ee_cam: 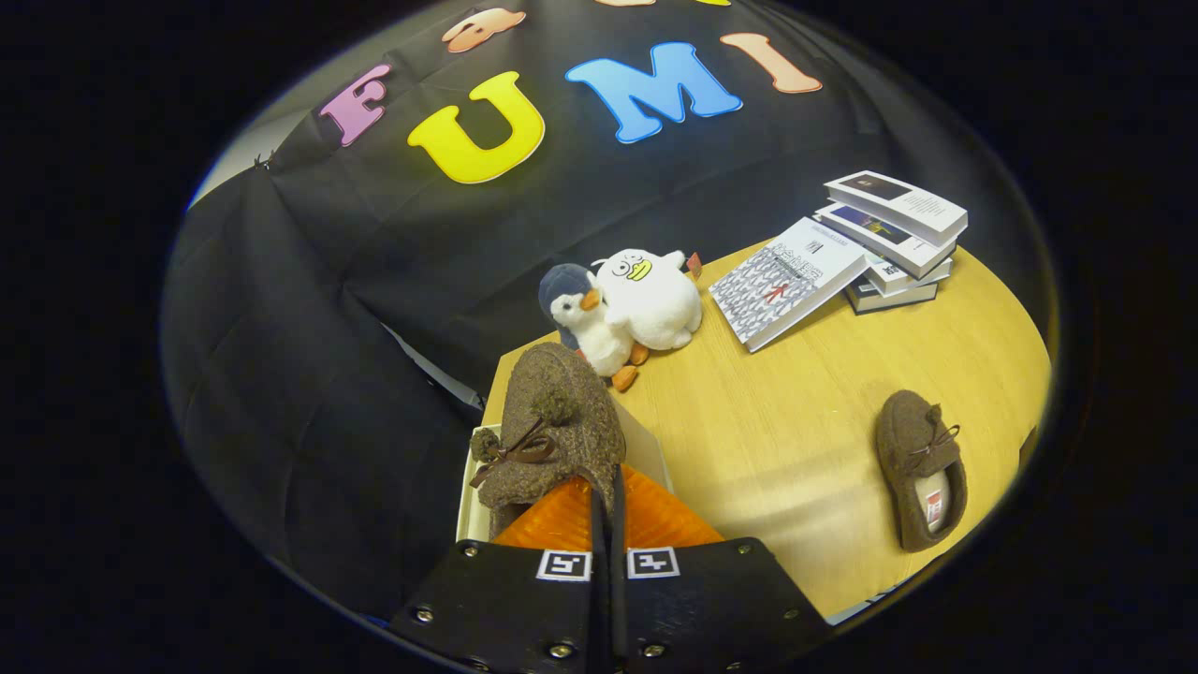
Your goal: Open the storage box then place both shoes into the box .Put the left shoe in first, then the right shoe, with the right side of both shoes facing outward in a uniform manner.
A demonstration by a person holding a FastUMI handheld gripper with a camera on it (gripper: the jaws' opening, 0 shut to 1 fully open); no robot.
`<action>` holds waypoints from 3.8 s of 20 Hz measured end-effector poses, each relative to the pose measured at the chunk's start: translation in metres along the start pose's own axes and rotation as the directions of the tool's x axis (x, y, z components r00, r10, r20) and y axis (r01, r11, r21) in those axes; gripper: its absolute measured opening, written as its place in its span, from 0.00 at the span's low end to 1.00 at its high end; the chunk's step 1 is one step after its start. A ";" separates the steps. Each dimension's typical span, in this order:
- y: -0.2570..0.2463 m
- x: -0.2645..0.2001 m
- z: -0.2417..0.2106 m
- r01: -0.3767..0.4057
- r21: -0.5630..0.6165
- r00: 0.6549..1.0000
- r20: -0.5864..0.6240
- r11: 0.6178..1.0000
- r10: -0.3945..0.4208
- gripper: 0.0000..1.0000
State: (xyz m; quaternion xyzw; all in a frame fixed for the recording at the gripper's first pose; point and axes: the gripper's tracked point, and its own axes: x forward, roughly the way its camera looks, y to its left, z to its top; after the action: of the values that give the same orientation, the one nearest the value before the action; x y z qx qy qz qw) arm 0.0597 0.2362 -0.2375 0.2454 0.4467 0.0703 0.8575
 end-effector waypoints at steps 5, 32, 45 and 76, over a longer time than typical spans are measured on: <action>0.033 0.024 -0.011 -0.021 0.011 1.000 -0.015 1.000 0.021 0.00; 0.104 0.085 -0.074 -0.115 -0.017 0.986 -0.122 0.993 0.112 0.72; 0.030 -0.012 -0.003 -0.102 -0.341 0.988 0.075 0.934 0.135 0.99; -0.328 -0.069 -0.028 0.262 -0.388 0.958 -0.004 0.884 -0.286 0.99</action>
State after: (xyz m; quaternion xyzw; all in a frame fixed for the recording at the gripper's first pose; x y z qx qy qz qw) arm -0.0359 -0.0626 -0.3591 0.0052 0.4807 0.0418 0.8759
